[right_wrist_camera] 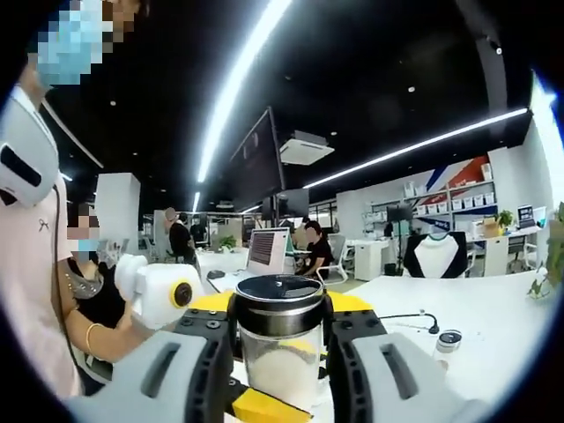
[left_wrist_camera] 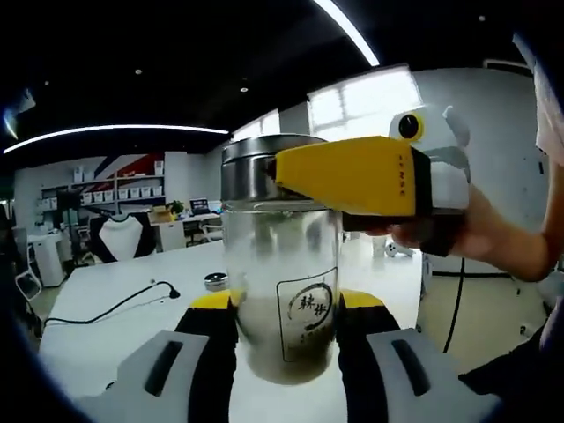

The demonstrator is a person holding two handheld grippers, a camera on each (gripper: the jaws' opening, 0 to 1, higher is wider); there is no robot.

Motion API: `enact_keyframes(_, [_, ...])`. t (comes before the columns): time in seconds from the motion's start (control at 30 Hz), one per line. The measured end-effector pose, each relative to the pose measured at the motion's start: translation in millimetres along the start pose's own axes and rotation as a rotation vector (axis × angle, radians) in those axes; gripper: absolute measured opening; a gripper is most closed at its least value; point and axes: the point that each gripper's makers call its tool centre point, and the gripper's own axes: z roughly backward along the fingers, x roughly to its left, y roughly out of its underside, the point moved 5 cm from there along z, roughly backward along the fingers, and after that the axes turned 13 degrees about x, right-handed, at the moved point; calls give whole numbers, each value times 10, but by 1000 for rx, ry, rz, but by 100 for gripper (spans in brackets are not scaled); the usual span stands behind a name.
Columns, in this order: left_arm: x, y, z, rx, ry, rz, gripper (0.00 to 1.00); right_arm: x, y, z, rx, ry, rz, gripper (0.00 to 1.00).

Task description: Rotate the seasoning bottle until the label or dispensing opening points toward the visible target arrow and the bottle remains upright within the marked orientation range

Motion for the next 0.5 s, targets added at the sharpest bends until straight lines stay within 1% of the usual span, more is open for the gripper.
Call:
enact_keyframes(0.03, [-4, 5, -5, -1, -9, 6, 45, 6, 10, -18, 4, 20, 5, 36])
enact_keyframes(0.07, [7, 9, -3, -11, -46, 35, 45, 11, 14, -31, 6, 34, 3, 36])
enact_keyframes(0.1, [10, 9, -1, -15, -66, 47, 45, 16, 15, -44, 7, 45, 2, 37])
enact_keyframes(0.13, [2, 5, 2, -17, -75, 39, 45, 28, 7, -63, 3, 51, 2, 37])
enact_keyframes(0.2, [17, -16, 20, -35, -120, 46, 45, 57, -25, -100, -9, 82, 15, 38])
enact_keyframes(0.27, [33, -27, 29, -34, -152, 42, 45, 82, -41, -130, -14, 124, 28, 38])
enact_keyframes(0.3, [42, -29, 31, -24, -172, 36, 45, 90, -40, -142, -11, 139, 40, 38])
enact_keyframes(0.33, [37, -30, 28, -23, -167, 36, 45, 88, -35, -149, -5, 162, 59, 38])
enact_keyframes(0.37, [42, -19, 28, -27, -147, 63, 45, 82, -21, -159, 8, 187, 62, 38])
enact_keyframes(0.4, [40, -13, 28, -33, -143, 79, 45, 98, -21, -178, 7, 185, 59, 39])
enact_keyframes(0.43, [54, 3, 28, -27, -153, 78, 45, 112, -18, -191, 7, 183, 50, 39])
enact_keyframes(0.47, [55, 9, 29, -24, -156, 77, 45, 110, -5, -196, 10, 192, 41, 39])
enact_keyframes(0.5, [55, 29, 31, -12, -173, 67, 45, 113, 15, -201, 12, 205, 35, 40])
